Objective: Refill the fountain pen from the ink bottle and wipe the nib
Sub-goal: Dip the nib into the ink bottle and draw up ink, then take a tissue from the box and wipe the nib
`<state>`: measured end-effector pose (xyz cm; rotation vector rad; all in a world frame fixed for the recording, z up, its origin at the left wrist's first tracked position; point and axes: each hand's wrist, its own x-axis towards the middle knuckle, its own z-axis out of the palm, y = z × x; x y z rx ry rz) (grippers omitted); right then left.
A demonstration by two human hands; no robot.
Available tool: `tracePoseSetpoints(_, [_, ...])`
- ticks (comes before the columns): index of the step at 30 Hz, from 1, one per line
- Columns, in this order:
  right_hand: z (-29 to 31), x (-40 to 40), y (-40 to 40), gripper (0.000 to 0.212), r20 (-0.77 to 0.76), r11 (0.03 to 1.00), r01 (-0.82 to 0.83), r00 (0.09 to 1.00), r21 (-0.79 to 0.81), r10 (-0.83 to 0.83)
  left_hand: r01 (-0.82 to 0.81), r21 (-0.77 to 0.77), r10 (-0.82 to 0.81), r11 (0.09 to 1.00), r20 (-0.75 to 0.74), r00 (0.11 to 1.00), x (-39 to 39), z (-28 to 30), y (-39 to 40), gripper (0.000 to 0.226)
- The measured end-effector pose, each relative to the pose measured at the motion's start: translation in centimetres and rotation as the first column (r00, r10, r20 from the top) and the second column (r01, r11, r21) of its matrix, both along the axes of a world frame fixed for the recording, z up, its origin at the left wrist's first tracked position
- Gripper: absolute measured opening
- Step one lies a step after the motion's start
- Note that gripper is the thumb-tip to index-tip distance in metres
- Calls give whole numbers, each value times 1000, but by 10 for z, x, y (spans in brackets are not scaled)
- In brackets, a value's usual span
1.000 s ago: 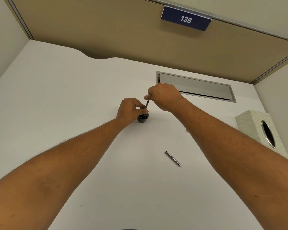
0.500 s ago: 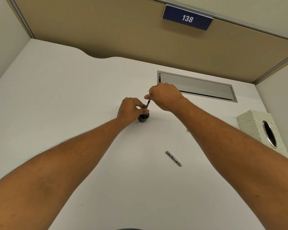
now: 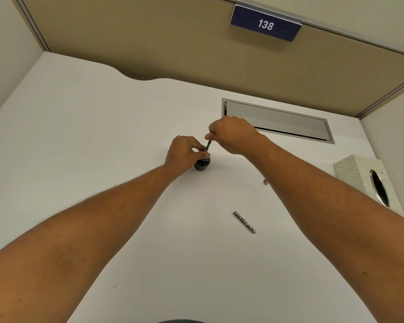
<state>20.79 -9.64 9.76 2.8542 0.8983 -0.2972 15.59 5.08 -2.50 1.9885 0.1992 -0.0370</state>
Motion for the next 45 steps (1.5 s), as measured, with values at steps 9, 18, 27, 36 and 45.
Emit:
tracePoseSetpoints(9, [2,0,-1,37,11,1000,8,1000,15,-8,-1,38,1,999,8,1000,-1,6,-1,19])
tracePoseSetpoints(18, [12,-6,-1,31,-13,991,91,996,101,-90,2,86,-6,996,52,999,-3,12,1,32])
tracePoseSetpoints(27, [29,-15,-24,34,-57,934,254,967,250,-248,-86,-18,87,996,72,994,-27,34,3,53])
tracePoseSetpoints(36, [4,-62,-91,37,-552,362,691,720,626,-420,-473,-533,370,702,-295,881,-103,46,-49,25])
tracePoseSetpoints(45, [-28,-153,-122,32,-824,-245,796,480,553,-300,-389,-716,93,579,-416,905,-112,76,-130,22])
